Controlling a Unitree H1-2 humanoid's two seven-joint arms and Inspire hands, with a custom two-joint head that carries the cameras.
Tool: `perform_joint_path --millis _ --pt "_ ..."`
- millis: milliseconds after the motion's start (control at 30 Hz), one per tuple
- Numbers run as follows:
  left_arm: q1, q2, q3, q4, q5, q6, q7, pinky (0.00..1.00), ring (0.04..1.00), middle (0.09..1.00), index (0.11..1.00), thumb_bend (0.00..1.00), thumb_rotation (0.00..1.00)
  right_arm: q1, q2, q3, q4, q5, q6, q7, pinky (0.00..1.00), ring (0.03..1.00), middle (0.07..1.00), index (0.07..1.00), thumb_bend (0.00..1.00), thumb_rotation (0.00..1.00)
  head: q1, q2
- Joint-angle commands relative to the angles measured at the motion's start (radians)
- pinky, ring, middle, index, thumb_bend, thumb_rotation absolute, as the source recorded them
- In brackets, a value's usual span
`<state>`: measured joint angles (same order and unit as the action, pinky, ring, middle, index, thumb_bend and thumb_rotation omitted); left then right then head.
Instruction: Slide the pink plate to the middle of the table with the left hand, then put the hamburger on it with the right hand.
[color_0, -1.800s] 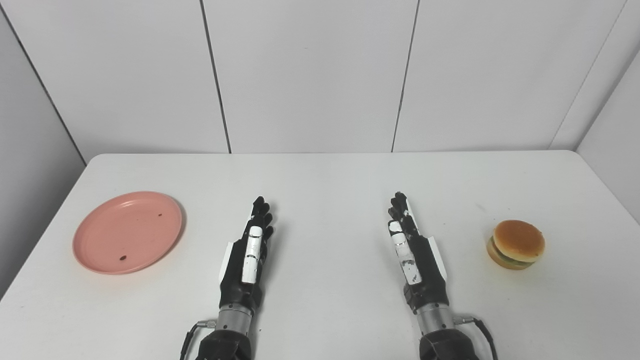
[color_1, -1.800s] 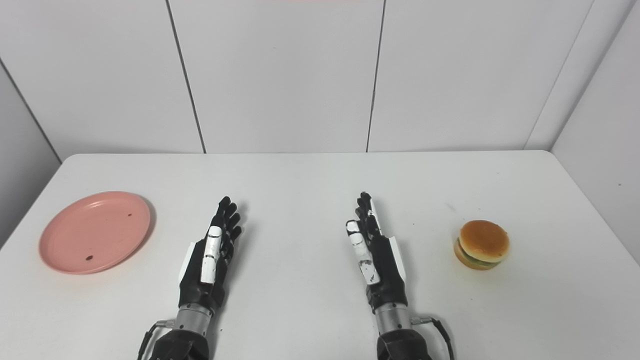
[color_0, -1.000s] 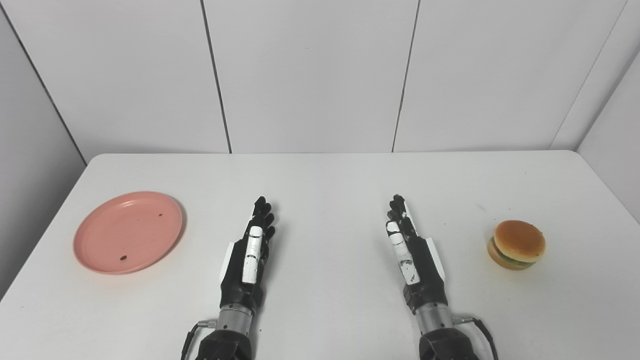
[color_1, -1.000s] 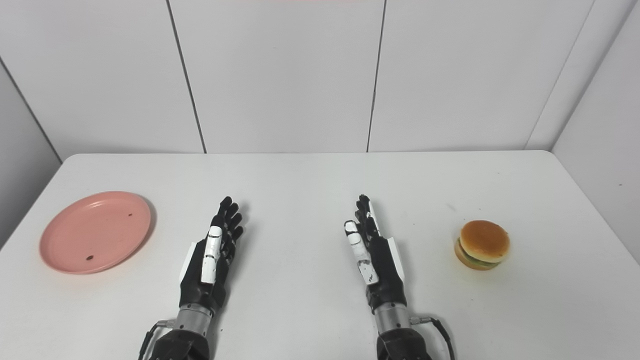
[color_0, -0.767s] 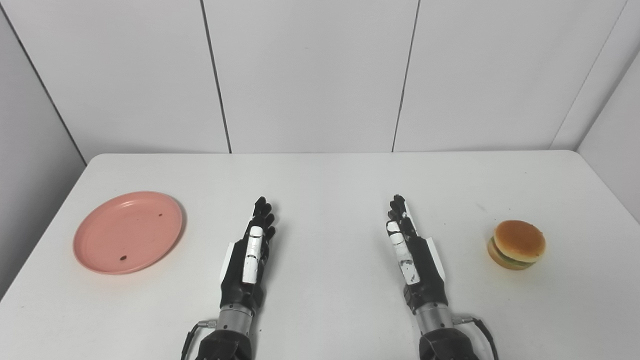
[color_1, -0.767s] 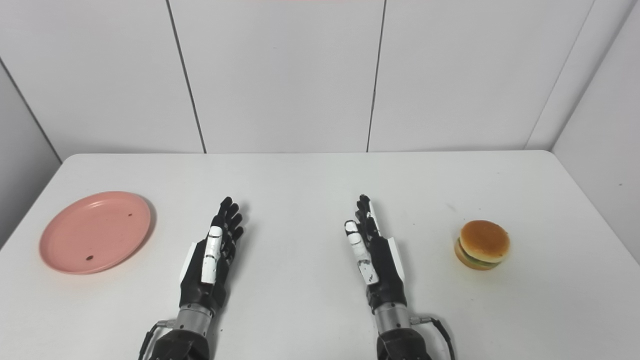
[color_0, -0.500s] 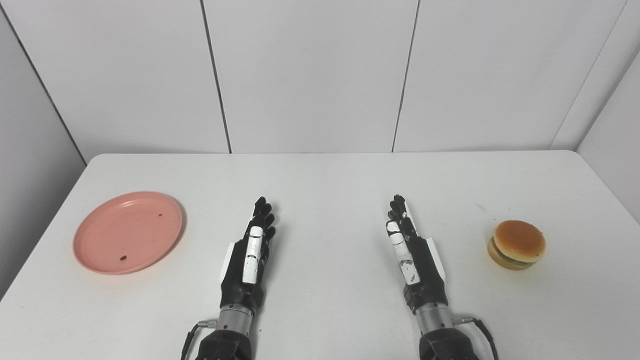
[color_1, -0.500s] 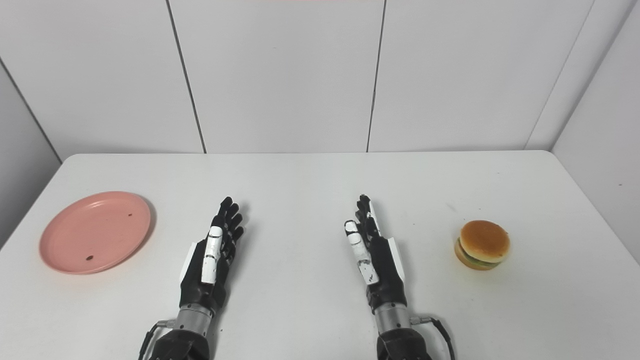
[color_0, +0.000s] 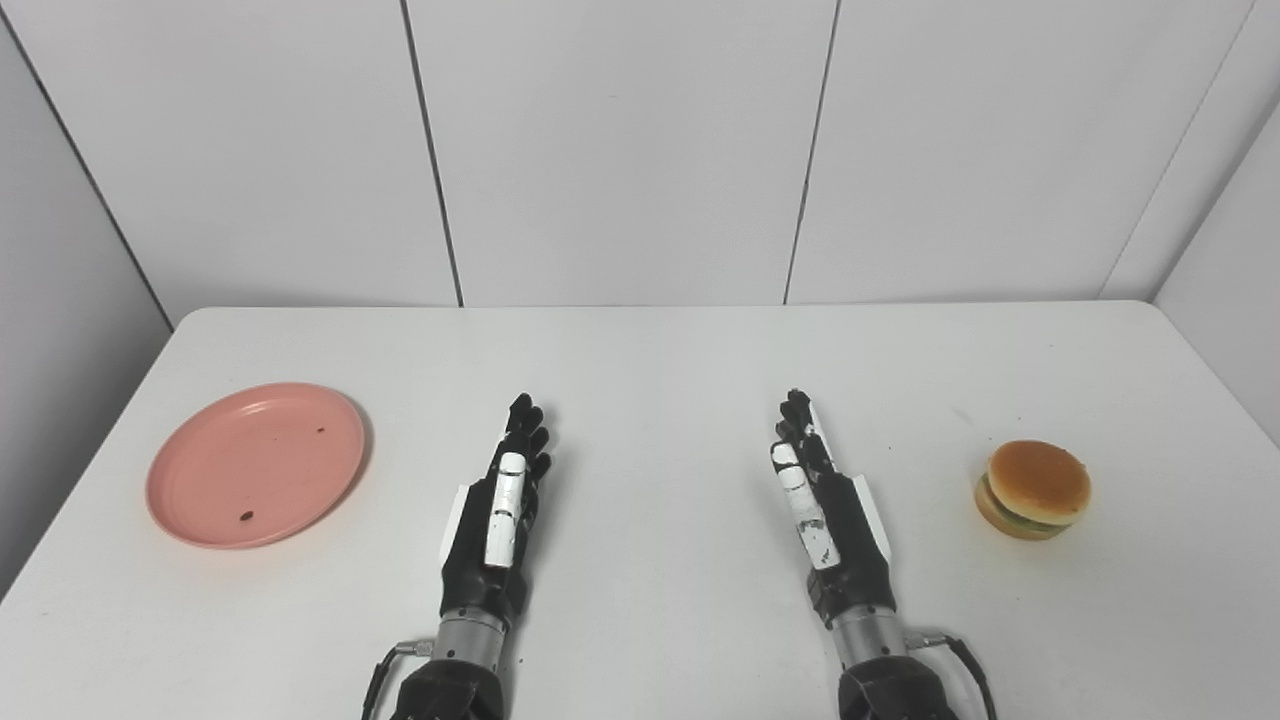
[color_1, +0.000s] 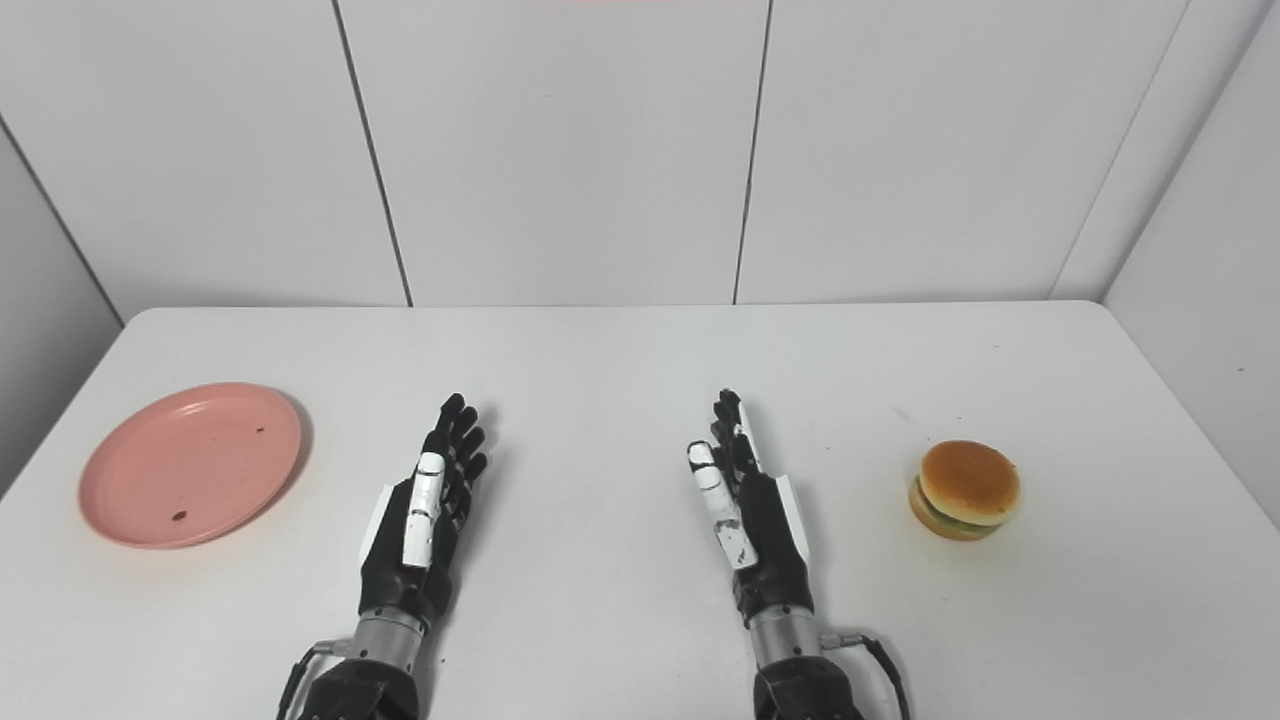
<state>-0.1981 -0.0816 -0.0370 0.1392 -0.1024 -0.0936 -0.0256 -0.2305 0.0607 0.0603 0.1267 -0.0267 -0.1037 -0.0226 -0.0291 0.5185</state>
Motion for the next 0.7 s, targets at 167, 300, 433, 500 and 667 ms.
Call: perform_joint_path --millis 167,300,433,500,667 --pt "0.079 0.02 -0.004 0.068 0.015 -0.003 -0.013 1.0 1.0 1.0 1.0 0.54 1.0 0.018 -0.021 -0.01 0.012 0.028 -0.007 0.028 1.0 1.0 1.0 1.0 0.56 0.9 0.089 -0.01" --pt "0.083 0.0 -0.016 0.066 0.045 -0.001 0.011 1.0 1.0 1.0 1.0 0.54 1.0 0.02 -0.039 -0.019 0.015 0.051 -0.028 0.041 1.0 1.0 1.0 1.0 0.53 0.89 0.138 -0.016" --pt "0.08 -0.018 -0.032 0.076 0.097 -0.004 0.041 1.0 1.0 1.0 1.0 0.52 1.0 0.029 -0.058 -0.029 0.009 0.058 -0.028 0.044 1.0 1.0 1.0 1.0 0.53 0.89 0.197 -0.023" --pt "0.078 -0.023 -0.038 0.081 0.118 -0.008 0.053 1.0 1.0 1.0 1.0 0.53 1.0 0.03 -0.069 -0.032 0.009 0.064 -0.025 0.051 1.0 1.0 1.0 1.0 0.53 0.89 0.229 -0.03" --pt "0.063 -0.035 -0.037 0.106 0.14 -0.036 0.072 1.0 1.0 1.0 1.0 0.55 1.0 0.03 -0.082 -0.045 0.016 0.093 -0.011 0.062 1.0 1.0 1.0 1.0 0.53 0.88 0.265 -0.034"
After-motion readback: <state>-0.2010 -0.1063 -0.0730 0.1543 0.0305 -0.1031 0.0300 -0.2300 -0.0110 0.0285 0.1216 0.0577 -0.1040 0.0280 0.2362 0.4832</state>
